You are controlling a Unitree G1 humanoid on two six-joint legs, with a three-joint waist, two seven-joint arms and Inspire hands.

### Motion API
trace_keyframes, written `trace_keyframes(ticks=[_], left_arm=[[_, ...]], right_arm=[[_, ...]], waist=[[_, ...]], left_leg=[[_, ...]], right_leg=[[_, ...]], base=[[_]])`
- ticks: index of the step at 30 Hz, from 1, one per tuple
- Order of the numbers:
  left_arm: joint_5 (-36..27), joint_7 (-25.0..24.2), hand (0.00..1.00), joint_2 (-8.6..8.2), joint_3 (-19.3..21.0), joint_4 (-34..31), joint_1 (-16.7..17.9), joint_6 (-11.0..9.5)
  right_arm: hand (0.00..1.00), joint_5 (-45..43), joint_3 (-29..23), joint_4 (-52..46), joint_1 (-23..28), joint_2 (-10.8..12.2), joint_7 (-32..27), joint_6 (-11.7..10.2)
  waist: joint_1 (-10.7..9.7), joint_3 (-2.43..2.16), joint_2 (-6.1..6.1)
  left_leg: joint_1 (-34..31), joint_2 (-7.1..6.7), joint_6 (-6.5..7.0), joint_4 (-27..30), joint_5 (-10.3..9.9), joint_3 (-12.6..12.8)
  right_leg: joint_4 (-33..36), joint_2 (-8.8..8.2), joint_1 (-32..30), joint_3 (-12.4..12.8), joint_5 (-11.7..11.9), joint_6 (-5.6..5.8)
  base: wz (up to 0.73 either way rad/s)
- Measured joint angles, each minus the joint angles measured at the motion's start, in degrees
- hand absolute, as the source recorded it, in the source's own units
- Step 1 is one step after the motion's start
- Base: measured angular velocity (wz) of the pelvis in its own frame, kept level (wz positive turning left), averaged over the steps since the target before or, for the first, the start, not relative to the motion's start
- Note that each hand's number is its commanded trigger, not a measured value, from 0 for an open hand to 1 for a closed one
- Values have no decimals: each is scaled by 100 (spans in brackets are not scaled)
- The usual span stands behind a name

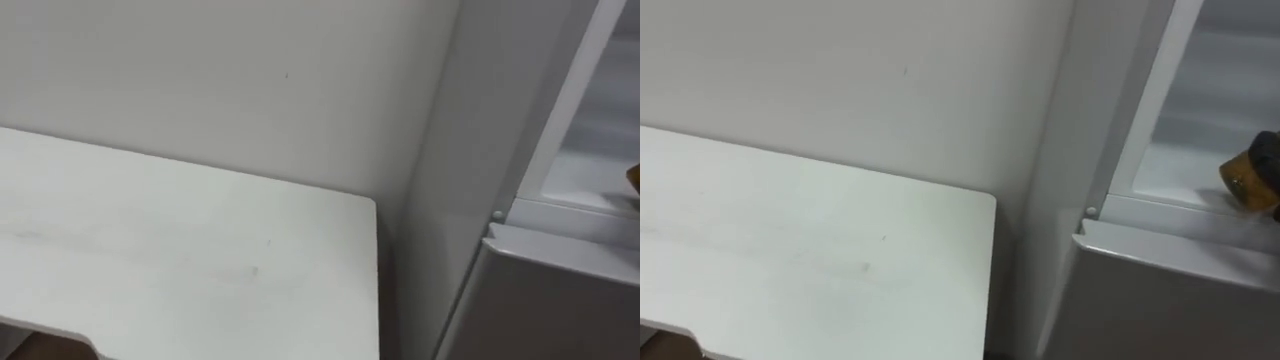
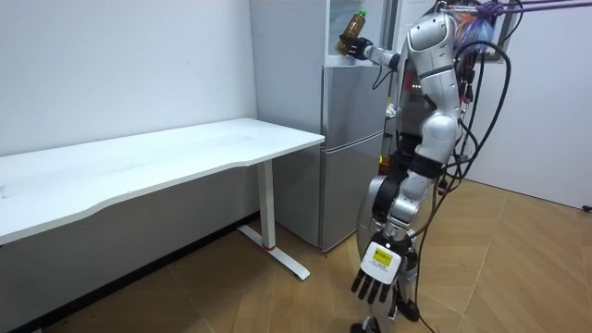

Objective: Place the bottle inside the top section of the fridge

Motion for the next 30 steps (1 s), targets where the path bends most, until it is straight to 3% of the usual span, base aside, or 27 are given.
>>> trace_keyframes(ticks=[3,8,10,16,20,30], left_arm=[[-33,5,0,59,0,11,10,10],[-31,-9,0,93,130,-17,239,53],[-31,-20,0,89,176,-30,331,96],[-30,-28,0,98,239,-38,350,202],[-31,-28,0,99,238,-45,351,211],[-80,-86,0,192,215,-323,330,298]], right_arm=[[100,-3,200,104,-87,-146,-76,32],[100,-2,305,73,-300,-395,-101,400],[100,-2,372,86,-484,-414,-149,443],[100,-73,691,450,-957,-416,-67,455],[100,-516,920,748,-968,-440,116,470],[100,-749,1058,1228,-1031,-654,180,424]], waist=[[61,-4,-5],[91,-16,16],[91,-17,18],[214,-24,11],[384,-23,10],[448,9,33]], left_leg=[[-31,-4,0,5,0,-38],[-77,0,-1,-11,1,-40],[-79,2,-5,-5,3,-40],[-77,-6,-10,-4,8,-123],[-93,-16,-10,5,9,-202],[-304,-29,-20,158,13,-465]], right_leg=[[-2,0,-4,-27,0,0],[0,-2,-43,-63,0,0],[-2,0,-51,-67,0,0],[-30,6,-12,-122,0,0],[-32,2,12,-187,0,0],[-39,-8,22,-483,0,0]], base=[[5],[0],[0],[6],[9],[14]])
